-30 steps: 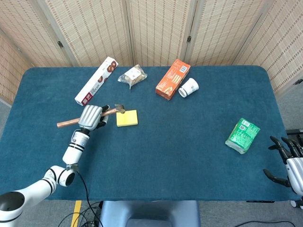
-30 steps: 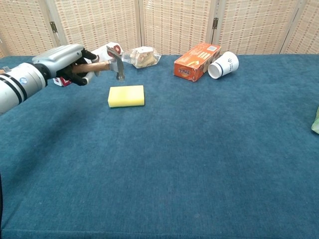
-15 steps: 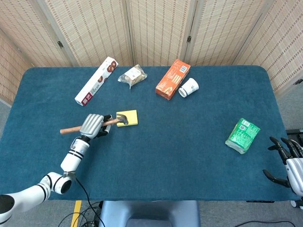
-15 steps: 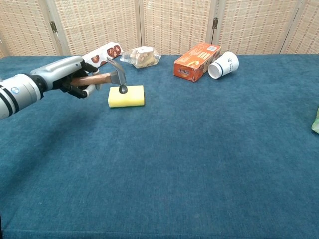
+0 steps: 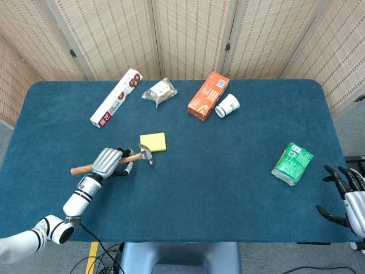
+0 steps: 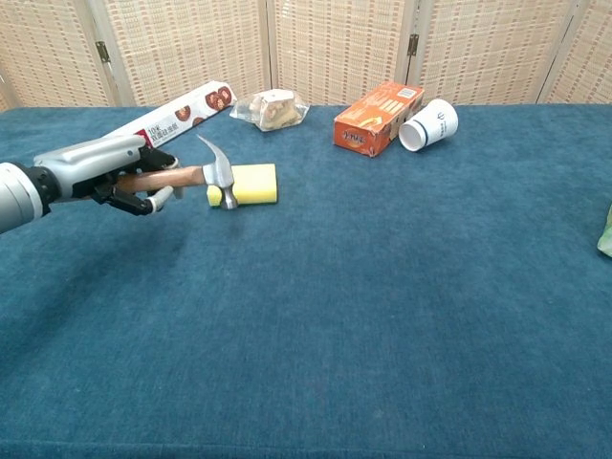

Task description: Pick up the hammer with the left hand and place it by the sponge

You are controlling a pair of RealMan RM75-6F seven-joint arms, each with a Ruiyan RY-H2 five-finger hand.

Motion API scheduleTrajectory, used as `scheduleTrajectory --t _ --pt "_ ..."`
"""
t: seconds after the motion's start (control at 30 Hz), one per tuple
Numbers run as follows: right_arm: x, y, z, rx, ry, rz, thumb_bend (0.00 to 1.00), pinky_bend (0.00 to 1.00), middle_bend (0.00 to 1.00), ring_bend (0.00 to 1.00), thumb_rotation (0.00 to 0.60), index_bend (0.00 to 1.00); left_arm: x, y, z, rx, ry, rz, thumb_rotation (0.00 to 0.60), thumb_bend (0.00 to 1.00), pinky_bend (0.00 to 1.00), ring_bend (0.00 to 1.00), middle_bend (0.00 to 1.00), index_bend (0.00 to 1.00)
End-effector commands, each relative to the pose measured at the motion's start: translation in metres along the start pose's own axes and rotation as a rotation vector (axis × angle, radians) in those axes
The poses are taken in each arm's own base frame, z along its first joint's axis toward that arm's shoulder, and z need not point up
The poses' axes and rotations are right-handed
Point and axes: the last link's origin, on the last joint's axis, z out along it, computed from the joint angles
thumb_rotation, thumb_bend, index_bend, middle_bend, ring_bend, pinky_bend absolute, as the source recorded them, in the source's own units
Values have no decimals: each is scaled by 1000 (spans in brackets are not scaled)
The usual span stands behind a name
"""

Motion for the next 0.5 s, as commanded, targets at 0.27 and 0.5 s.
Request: scheduleTrajectory --t 0.27,0.5 --pt "2 0 -2 6 8 3 119 121 330 103 600 77 26 -14 -33 85 38 -26 391 247 253 35 92 0" --pt "0 3 0 3 0 6 119 121 330 103 600 77 45 -35 -83 264 153 -81 600 247 253 58 116 94"
